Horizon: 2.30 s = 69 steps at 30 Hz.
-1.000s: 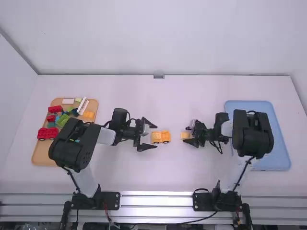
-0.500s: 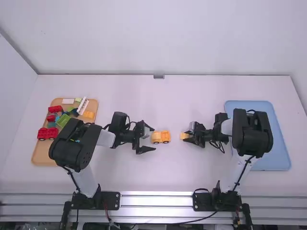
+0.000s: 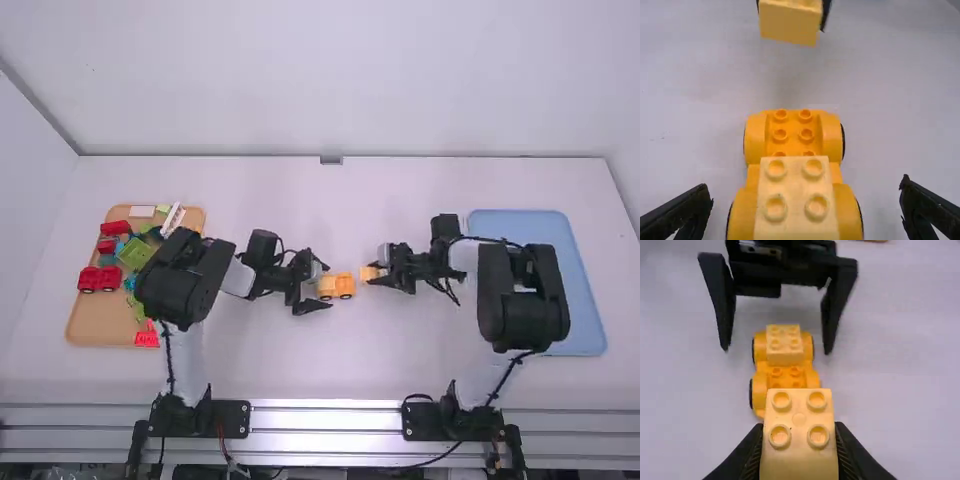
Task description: Assemble lego blocks to make yellow taxi
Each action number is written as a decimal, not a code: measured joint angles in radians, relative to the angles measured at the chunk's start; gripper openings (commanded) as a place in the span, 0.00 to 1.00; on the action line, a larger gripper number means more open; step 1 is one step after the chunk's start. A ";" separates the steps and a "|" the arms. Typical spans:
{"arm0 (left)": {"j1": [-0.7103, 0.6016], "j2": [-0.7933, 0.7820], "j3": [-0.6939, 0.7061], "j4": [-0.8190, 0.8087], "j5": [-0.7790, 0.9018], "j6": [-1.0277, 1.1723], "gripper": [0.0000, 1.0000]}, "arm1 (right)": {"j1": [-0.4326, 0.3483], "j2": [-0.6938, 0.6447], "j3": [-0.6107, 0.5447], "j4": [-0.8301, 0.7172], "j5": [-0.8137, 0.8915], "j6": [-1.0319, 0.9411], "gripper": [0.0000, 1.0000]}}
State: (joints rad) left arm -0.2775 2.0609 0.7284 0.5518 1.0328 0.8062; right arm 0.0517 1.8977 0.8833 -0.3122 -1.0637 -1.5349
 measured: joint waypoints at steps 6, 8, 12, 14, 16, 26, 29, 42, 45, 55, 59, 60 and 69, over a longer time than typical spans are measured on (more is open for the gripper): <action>-0.044 0.014 0.008 0.016 -0.091 -0.007 0.99 | 0.083 0.000 0.000 0.024 0.052 0.034 0.11; -0.047 0.014 0.005 0.032 -0.106 -0.007 0.99 | 0.089 0.000 0.000 0.037 0.061 0.046 0.11; -0.048 0.014 -0.016 0.079 -0.130 -0.015 0.85 | 0.113 0.000 0.000 0.059 0.080 0.103 0.08; -0.048 0.014 -0.023 0.095 -0.130 -0.015 0.82 | 0.130 0.000 -0.005 0.082 0.084 0.119 0.06; -0.048 0.014 -0.024 0.095 -0.129 -0.013 0.78 | 0.142 0.000 -0.024 0.129 0.083 0.133 0.05; -0.053 0.014 -0.035 0.093 -0.109 0.031 0.35 | 0.165 0.000 -0.170 0.452 0.083 0.324 0.08; -0.054 0.014 -0.053 0.093 -0.085 0.047 0.29 | 0.180 0.000 -0.177 0.465 0.083 0.368 0.08; -0.054 0.012 -0.067 0.087 -0.065 0.050 0.31 | 0.206 -0.003 -0.177 0.456 0.113 0.401 0.11; -0.054 0.011 -0.067 0.086 -0.064 0.051 0.32 | 0.206 -0.004 -0.176 0.440 0.109 0.402 0.13; -0.054 0.011 -0.067 0.085 -0.063 0.055 0.33 | 0.211 -0.004 -0.148 0.347 0.109 0.402 0.13; -0.054 0.011 -0.068 0.085 -0.063 0.054 0.34 | 0.212 -0.004 -0.146 0.344 0.113 0.401 0.16; -0.054 0.011 -0.068 0.085 -0.063 0.054 0.35 | 0.212 -0.004 -0.146 0.343 0.113 0.401 0.21; -0.054 0.011 -0.068 0.085 -0.064 0.054 0.36 | 0.219 -0.003 -0.145 0.334 0.131 0.403 0.71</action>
State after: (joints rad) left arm -0.3313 2.0720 0.6609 0.6369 0.9688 0.8604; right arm 0.2710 1.8942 0.7387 0.0219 -0.9329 -1.1316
